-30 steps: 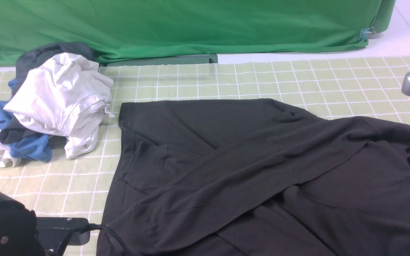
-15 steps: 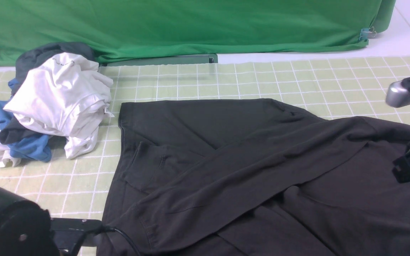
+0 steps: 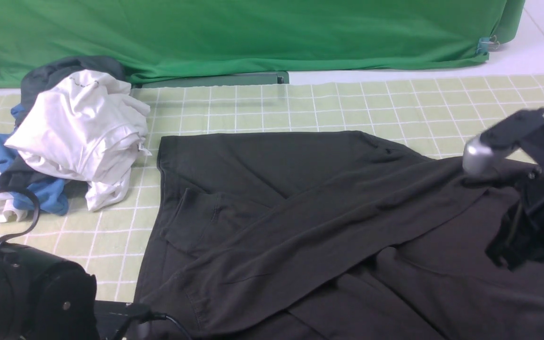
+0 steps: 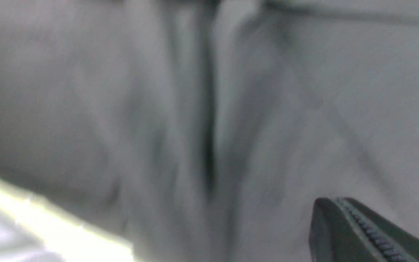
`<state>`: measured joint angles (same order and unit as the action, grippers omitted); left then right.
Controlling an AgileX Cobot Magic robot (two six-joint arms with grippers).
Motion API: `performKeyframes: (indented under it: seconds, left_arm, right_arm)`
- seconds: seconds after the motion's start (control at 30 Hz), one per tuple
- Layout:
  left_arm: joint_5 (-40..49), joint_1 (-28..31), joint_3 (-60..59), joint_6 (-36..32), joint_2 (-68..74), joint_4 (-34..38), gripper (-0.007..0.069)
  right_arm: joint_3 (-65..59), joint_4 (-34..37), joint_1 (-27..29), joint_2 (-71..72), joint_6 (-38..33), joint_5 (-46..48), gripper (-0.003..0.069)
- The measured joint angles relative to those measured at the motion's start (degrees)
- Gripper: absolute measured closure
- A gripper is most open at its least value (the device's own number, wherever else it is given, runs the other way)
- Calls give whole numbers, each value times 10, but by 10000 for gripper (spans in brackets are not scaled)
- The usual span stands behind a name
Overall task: Fold a long-sleeved shirt over a green coffee tablecloth.
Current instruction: 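Grasp the near edge of the shirt at its hem and shoulder corners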
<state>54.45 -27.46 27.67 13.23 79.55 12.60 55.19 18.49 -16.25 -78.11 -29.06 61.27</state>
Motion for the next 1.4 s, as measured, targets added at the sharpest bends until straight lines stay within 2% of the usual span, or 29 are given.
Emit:
performKeyframes:
  seconds: [0.13, 0.37, 0.47, 0.5, 0.53, 0.6, 0.73, 0.77, 1.0, 1.2, 1.3, 1.33, 1.37, 1.4]
  left_arm:
    - [45, 0, 23, 8, -23, -21, 603]
    - [122, 0, 48, 33, -96, -42, 603]
    - [137, 0, 48, 43, -114, -52, 603]
    - [137, 0, 48, 44, -115, -54, 603]
    - [137, 0, 48, 46, -118, -58, 603]
    - [138, 0, 48, 46, -120, -63, 603]
    - [136, 0, 48, 46, -121, -65, 603]
    - [135, 0, 48, 46, -121, -65, 603]
    - [131, 0, 48, 48, -121, -66, 603]
    - [128, 0, 48, 48, -121, -66, 603]
    - [117, 0, 48, 48, -121, -66, 603]
    - [117, 0, 48, 48, -121, -66, 603]
    - [111, 0, 48, 53, -121, -66, 603]
    - [109, 0, 50, 60, -121, -66, 603]
  right_arm:
    - [-25, 0, -32, 8, -10, 25, 659]
    - [-132, -6, -153, 19, -8, -8, 639]
    - [-175, -13, -192, 20, 13, -34, 546]
    - [-179, -14, -193, 20, 15, -35, 538]
    - [-191, -15, -204, 20, 17, -39, 461]
    - [-208, -15, -216, 20, 18, -49, 359]
    - [-229, -23, -229, 20, 19, -85, 259]
    - [-231, -25, -229, 20, 21, -89, 257]
    - [-233, -85, -232, -6, 46, -137, 270]
    - [-233, -82, -232, -31, 46, -130, 292]
    - [-233, -82, -232, -31, 46, -128, 412]
    - [-233, -82, -232, -31, 46, -128, 424]
    - [-233, -82, -232, -31, 45, -128, 542]
    - [-233, -82, -232, -31, 45, -128, 582]
